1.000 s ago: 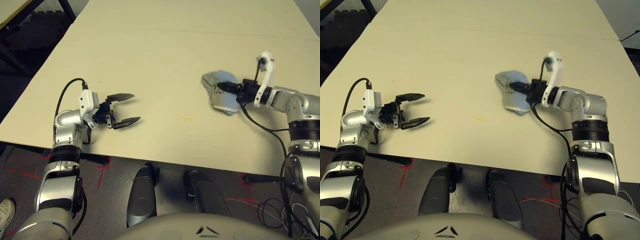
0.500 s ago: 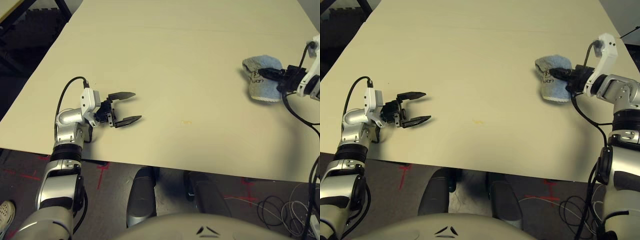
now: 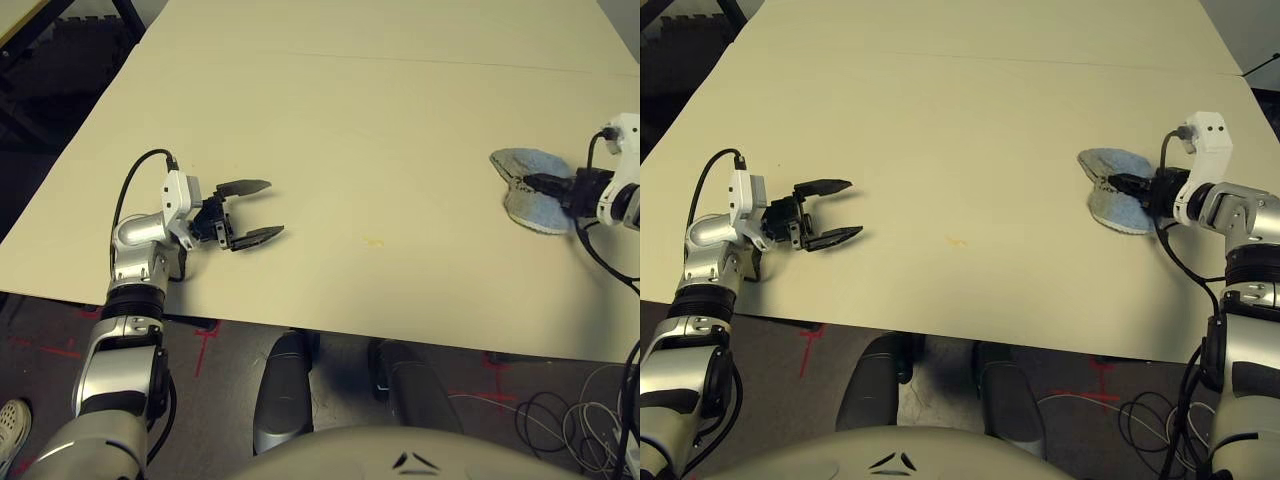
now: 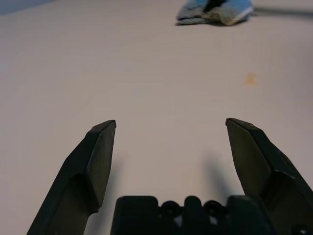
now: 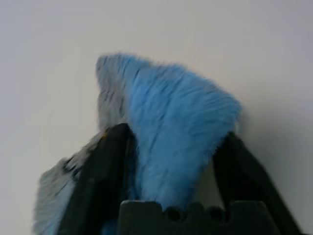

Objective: Wipe the water off the table with a rag.

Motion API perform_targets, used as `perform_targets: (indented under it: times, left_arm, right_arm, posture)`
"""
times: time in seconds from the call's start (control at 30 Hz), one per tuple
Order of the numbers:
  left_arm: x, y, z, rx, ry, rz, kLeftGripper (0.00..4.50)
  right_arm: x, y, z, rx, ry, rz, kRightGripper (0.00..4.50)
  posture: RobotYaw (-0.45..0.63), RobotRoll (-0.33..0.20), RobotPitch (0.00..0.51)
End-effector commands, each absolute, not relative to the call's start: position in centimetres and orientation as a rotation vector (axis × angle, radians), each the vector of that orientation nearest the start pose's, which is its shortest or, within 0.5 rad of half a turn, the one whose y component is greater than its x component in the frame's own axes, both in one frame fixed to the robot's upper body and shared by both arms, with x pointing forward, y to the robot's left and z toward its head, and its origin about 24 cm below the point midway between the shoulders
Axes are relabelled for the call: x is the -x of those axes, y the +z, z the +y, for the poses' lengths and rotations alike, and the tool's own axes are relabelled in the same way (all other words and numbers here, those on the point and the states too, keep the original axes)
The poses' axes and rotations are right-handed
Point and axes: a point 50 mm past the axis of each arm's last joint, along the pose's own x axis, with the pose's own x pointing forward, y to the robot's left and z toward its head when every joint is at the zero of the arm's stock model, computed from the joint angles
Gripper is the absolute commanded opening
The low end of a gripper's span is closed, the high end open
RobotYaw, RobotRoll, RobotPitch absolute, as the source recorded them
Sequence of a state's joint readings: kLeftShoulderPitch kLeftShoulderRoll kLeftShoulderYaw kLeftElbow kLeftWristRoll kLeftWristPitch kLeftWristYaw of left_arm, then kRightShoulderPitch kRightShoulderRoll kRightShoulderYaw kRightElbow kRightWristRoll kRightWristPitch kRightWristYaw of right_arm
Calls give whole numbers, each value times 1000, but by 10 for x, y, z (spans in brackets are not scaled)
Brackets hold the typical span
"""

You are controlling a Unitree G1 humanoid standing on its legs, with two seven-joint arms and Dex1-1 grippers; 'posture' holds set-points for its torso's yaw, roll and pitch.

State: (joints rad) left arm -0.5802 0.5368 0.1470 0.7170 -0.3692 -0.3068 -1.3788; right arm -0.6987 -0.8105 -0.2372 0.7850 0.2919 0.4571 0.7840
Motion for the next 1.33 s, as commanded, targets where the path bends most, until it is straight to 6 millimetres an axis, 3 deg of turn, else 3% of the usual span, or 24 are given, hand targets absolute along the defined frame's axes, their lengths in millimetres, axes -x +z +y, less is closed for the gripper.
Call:
perform_targets:
  times: [0.03,0.23,0.5,0.8,1.33]
  left_arm:
    - [-331,135,253,-119,-885,-211,4500]
    - [-353,162,283,11,-492,-274,4500]
    - [-358,169,321,-6,-161,-212,4500]
    - [-356,163,334,14,-53,-180,4500]
    - [-361,164,328,3,-58,-179,4500]
  right_arm:
    - [-322,180,-371,-36,130,105,4482]
    - [-318,195,-393,-32,-44,-119,4482]
    - [-308,183,-409,-5,-188,-182,4482]
    - [-289,160,-423,-32,-294,-181,4482]
    - [-286,151,-424,-80,-333,-197,4482]
  posture:
    - [104,0,207]
    - [126,0,199]
    - [139,0,186]
    - [122,0,183]
    - [92,0,181]
